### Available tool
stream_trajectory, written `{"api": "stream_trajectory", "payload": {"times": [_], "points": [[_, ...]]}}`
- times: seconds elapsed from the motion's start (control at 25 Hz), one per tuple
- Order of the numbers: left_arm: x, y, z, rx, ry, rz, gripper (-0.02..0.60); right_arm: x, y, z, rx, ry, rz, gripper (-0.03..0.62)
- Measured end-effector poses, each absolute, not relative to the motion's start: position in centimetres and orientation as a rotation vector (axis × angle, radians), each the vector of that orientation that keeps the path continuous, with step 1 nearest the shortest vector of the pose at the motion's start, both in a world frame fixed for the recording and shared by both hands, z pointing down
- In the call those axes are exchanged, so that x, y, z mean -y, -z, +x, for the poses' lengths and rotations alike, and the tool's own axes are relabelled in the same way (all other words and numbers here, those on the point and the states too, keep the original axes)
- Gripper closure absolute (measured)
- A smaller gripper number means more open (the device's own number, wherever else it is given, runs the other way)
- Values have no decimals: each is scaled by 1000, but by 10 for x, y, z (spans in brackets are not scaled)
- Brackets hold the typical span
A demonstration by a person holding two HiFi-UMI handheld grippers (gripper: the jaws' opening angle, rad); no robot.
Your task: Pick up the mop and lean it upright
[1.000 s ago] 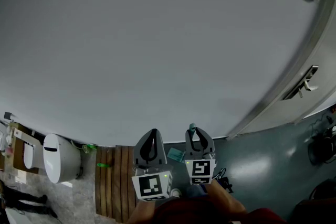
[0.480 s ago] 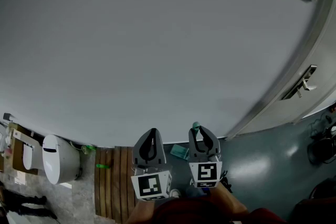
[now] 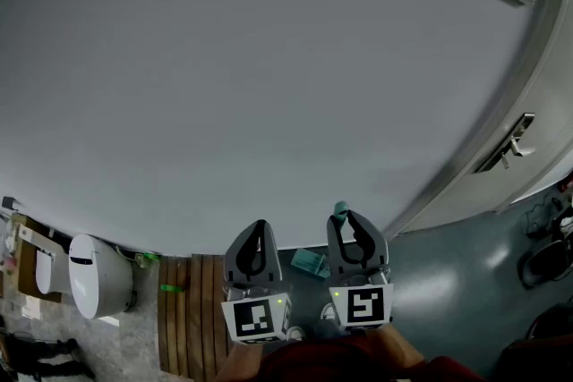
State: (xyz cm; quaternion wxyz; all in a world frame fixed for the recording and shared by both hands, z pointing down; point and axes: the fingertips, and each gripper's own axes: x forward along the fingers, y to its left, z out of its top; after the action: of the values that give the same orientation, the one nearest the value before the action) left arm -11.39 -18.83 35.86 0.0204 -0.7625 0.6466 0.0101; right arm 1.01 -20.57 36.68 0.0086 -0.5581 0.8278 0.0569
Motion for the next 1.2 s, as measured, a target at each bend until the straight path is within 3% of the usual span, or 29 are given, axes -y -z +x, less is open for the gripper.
{"api": "stream_trajectory", "payload": {"times": [1.2], "points": [[187,-341,-113,-1981,-109,-2350,568,199,-336,17,-2535,-211,-1734,485]]}}
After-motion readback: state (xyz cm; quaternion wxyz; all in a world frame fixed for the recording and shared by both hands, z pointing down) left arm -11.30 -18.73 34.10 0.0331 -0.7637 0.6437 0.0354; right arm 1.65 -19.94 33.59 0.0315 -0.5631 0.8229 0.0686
